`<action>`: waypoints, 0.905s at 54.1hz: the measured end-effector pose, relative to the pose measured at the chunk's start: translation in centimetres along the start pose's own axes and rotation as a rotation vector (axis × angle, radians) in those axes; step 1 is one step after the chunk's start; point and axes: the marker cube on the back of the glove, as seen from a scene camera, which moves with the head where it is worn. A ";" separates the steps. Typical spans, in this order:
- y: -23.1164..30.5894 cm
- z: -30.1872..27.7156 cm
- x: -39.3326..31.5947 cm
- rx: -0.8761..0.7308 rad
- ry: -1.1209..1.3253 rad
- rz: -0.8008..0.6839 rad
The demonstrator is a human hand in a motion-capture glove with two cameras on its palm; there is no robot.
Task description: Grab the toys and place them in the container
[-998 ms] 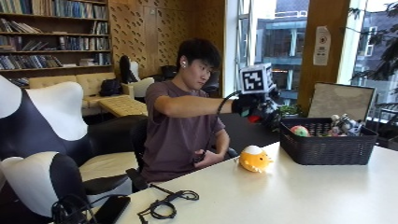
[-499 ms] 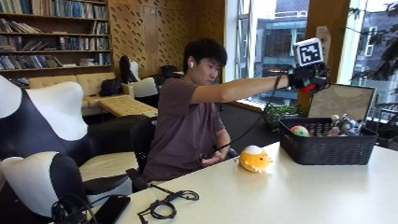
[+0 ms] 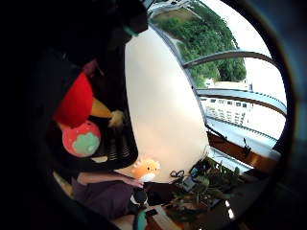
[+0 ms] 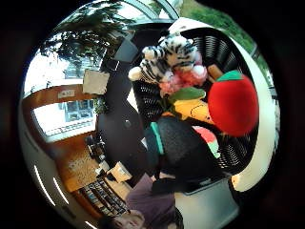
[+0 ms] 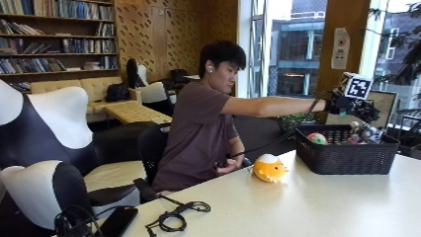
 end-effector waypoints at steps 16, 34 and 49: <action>2.9 -1.7 0.8 0.053 -0.063 -0.245; 10.5 -5.4 8.1 0.080 0.027 0.030; 21.8 -2.0 17.8 0.110 0.107 0.072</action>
